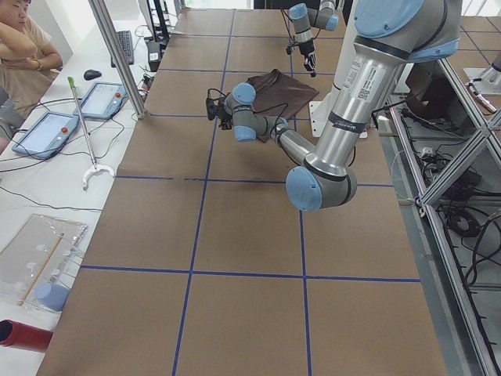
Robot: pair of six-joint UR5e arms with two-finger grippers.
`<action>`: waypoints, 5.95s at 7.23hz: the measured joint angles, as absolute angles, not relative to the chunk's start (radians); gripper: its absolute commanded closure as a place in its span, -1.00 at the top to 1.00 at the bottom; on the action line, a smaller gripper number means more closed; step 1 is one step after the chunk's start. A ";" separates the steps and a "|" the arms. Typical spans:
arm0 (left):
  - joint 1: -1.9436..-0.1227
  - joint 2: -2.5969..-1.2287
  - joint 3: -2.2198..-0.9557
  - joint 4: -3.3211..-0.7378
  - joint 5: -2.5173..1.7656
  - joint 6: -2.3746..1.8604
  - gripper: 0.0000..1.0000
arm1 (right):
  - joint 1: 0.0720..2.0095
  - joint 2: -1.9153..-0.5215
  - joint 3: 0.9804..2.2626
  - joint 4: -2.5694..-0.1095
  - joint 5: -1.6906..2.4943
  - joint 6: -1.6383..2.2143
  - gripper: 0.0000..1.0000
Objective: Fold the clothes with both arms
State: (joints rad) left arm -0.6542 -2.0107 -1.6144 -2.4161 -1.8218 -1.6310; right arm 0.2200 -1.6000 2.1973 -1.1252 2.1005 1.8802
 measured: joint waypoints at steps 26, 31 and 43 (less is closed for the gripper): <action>-0.449 -1.982 -1.785 -1.896 -1.784 -1.718 0.17 | 0.507 -1.562 2.145 -1.118 2.063 1.879 1.00; -0.415 -1.989 -1.769 -1.870 -1.782 -1.722 0.03 | 0.508 -1.559 2.147 -1.118 2.064 1.886 1.00; -0.620 -2.090 -1.700 -1.790 -1.790 -1.440 -1.00 | 0.520 -1.520 2.139 -1.118 2.051 1.886 1.00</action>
State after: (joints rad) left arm -0.6204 -2.0904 -1.7000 -1.7904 -1.7899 -1.4397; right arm 0.5197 -1.5200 2.1387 -1.1183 2.0509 1.8863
